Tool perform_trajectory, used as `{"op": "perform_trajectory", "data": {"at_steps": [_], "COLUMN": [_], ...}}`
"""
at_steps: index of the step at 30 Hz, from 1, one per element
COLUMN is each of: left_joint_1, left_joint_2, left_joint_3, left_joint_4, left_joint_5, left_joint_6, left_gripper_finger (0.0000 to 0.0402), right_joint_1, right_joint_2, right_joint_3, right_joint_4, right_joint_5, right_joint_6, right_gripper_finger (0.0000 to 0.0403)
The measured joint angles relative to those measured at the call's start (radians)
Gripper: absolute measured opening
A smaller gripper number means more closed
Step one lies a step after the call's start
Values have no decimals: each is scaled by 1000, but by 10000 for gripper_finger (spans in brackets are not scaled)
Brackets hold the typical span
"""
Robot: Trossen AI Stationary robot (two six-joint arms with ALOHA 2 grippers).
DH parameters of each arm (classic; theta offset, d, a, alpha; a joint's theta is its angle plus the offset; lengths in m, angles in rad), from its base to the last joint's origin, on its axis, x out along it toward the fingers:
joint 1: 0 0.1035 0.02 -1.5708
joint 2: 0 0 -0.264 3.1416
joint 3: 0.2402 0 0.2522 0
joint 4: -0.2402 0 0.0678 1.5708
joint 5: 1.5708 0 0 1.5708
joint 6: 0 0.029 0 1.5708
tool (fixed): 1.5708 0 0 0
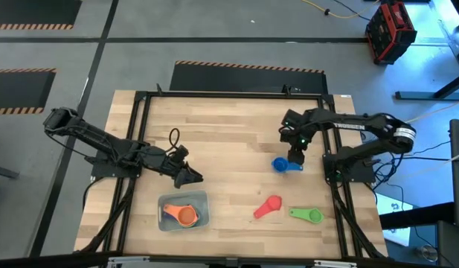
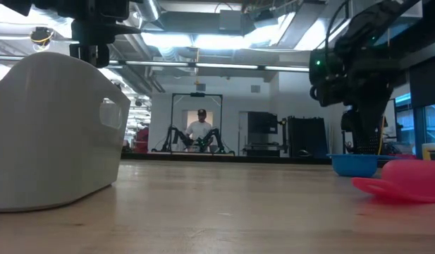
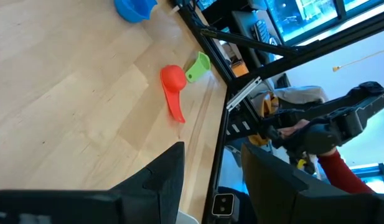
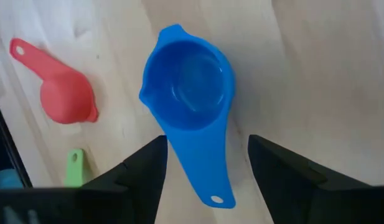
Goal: Nest measuring cups in basket
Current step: Stack the blue measuring cup on top of the orange measuring cup in the gray bin
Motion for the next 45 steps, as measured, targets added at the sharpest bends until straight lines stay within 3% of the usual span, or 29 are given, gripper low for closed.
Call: {"op": "perform_trajectory", "data": {"at_steps": [7,12,25,30,45], "left_joint_1": [0,0,0,0,0], "left_joint_2": [0,0,0,0,0], "left_joint_3": [0,0,0,0,0], "left_joint_4": [0,0,0,0,-1], "left_joint_5": [0,0,-1,-1,-8], "left_joint_6": [0,0,-1,-1,-1], "left_gripper_finger": [152,152,152,152,152], "right_joint_1": [0,0,6,29,63], "right_joint_2": [90,123,137,136,136], "right_joint_3": [1,1,2,2,2], "right_joint_4": [5,102,167,185,189], "right_joint_5": [1,3,20,87,110], "right_joint_6": [1,4,10,35,62], "right_gripper_finger": [229,229,227,203,104]}}
